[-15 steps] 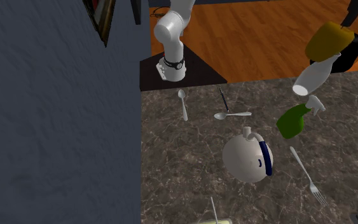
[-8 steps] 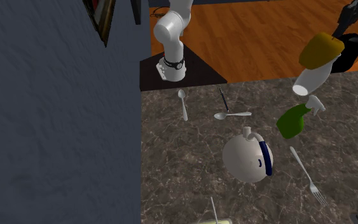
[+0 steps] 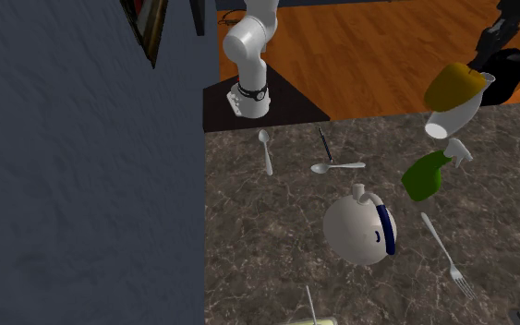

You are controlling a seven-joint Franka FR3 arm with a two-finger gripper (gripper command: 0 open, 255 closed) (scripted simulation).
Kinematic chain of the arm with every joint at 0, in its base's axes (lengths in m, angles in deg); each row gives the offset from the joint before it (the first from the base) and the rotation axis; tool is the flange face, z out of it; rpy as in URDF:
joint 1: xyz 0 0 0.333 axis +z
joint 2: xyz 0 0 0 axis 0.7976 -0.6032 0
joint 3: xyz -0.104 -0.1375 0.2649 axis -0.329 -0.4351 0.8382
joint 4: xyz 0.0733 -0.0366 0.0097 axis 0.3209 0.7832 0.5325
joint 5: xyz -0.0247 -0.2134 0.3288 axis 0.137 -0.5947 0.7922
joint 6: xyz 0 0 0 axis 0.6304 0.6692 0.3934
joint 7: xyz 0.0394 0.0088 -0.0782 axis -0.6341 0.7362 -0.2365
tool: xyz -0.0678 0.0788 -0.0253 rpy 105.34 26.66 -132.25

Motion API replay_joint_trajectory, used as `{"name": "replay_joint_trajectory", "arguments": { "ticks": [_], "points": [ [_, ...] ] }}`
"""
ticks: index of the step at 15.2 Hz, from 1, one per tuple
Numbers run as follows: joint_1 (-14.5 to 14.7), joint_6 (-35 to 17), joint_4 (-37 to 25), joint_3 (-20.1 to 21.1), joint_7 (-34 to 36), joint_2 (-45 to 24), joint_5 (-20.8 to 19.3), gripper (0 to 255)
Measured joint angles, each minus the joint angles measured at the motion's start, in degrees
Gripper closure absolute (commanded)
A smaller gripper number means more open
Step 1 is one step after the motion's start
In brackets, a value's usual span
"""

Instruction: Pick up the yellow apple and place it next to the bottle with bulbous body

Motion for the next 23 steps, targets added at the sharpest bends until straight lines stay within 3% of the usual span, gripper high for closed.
{"name": "replay_joint_trajectory", "arguments": {
  "ticks": [23],
  "points": [
    [-0.83, -16.88, 16.37, -0.47, 3.81, -0.92, -1.21, 255]
  ]
}}
